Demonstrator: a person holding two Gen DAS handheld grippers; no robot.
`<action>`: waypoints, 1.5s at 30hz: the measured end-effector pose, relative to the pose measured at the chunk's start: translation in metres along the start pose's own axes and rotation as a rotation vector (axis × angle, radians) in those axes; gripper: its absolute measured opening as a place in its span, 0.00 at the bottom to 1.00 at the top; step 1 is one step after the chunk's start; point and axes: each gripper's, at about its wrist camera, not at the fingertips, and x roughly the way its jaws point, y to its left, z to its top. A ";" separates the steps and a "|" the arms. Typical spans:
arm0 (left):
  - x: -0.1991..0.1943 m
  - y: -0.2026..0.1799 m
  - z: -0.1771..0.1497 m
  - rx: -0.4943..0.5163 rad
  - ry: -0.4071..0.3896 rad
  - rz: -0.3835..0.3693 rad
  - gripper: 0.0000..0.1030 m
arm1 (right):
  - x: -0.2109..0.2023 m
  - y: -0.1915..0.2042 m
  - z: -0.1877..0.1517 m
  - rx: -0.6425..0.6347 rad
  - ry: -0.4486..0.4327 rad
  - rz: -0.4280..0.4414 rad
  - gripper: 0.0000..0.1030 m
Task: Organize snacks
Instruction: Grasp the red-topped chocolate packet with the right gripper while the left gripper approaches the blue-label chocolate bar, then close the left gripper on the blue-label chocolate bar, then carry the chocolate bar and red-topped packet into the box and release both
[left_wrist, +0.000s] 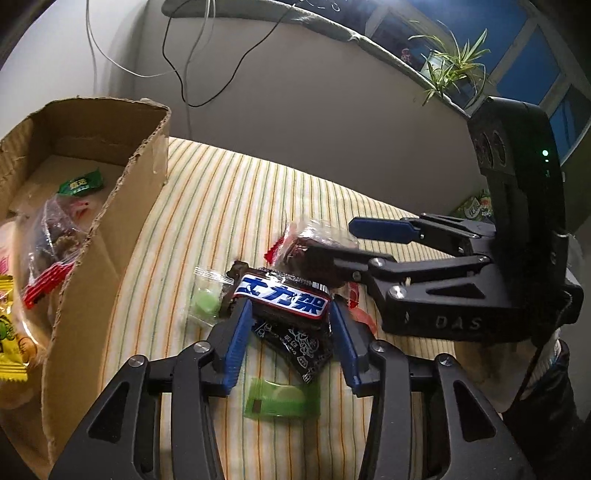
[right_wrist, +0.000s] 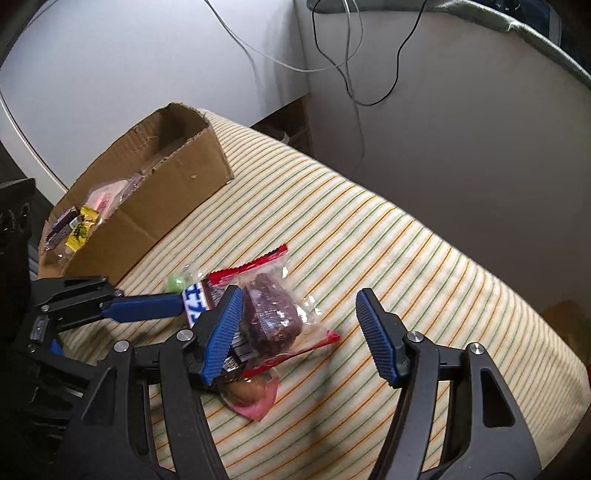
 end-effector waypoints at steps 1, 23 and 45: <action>0.001 0.000 0.000 0.004 0.002 0.003 0.41 | 0.001 0.001 0.000 -0.005 0.008 0.009 0.64; 0.037 -0.015 0.026 0.038 -0.014 0.176 0.53 | -0.010 -0.032 -0.014 0.063 0.002 -0.144 0.35; -0.032 -0.031 0.000 0.146 -0.169 0.250 0.26 | -0.058 0.005 -0.018 0.084 -0.094 -0.196 0.33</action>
